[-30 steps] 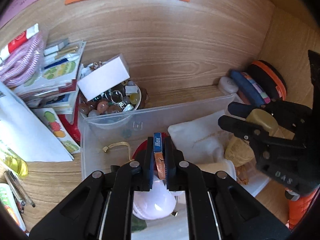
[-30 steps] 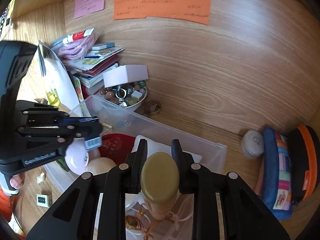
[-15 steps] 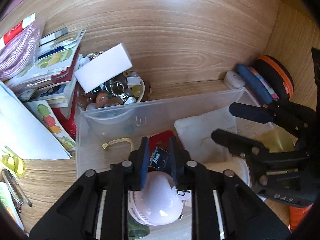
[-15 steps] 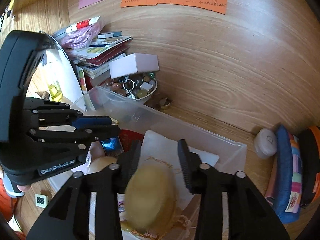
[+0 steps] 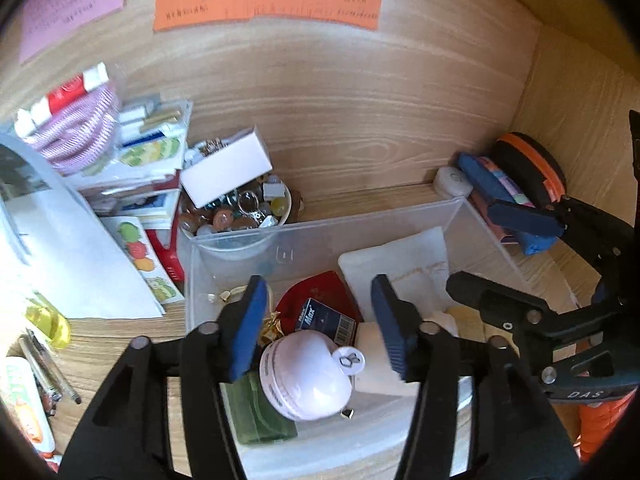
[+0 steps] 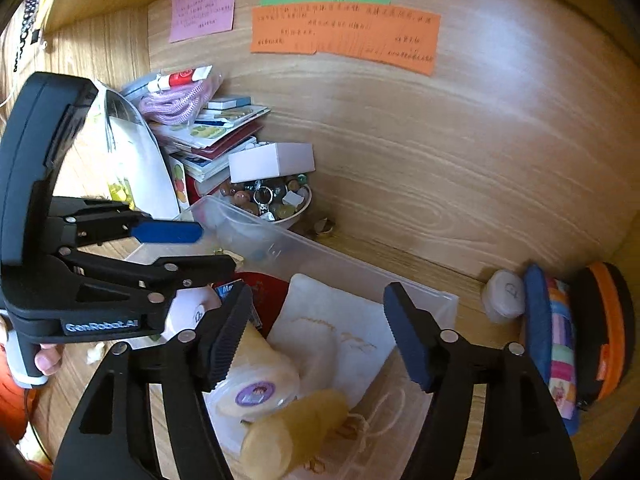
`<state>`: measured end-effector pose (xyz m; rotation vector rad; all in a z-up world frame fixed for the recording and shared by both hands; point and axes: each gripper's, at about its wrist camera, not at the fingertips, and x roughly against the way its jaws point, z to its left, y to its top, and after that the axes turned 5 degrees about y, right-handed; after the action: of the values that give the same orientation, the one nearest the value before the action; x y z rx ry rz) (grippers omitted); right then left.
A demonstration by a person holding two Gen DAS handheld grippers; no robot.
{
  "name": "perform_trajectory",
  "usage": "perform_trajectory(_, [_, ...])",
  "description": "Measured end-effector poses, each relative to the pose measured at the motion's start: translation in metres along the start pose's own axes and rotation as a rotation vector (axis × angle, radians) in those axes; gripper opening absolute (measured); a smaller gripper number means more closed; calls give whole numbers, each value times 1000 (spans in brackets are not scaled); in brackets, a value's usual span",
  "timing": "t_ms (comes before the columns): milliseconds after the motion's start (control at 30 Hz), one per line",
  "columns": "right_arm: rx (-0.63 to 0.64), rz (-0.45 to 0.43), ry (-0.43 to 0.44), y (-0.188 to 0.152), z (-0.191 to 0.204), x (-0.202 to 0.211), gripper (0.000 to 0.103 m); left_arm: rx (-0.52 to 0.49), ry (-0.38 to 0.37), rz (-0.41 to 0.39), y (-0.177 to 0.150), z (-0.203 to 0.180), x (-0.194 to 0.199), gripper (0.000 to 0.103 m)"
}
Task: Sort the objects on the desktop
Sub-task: 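Withdraw both open grippers toward the seashell and dotted block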
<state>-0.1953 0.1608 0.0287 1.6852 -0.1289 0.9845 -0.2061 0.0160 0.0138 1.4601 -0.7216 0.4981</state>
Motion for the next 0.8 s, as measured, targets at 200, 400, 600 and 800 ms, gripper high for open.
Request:
perform_trajectory(200, [8,-20,-58,-11,9,27,77,-11,22,-41,-14,-3,30,67])
perform_trajectory(400, [12,-35,-81,-24,24,51,84,-6,44,-84,-31,1,58,81])
perform_trajectory(600, [13,-46,-84,-41,43,70,85,6,74,-108,-54,6,81,87])
perform_trajectory(800, [-4,-39,-56,-57,62,76,87,16,107,-85,-81,18,95,87])
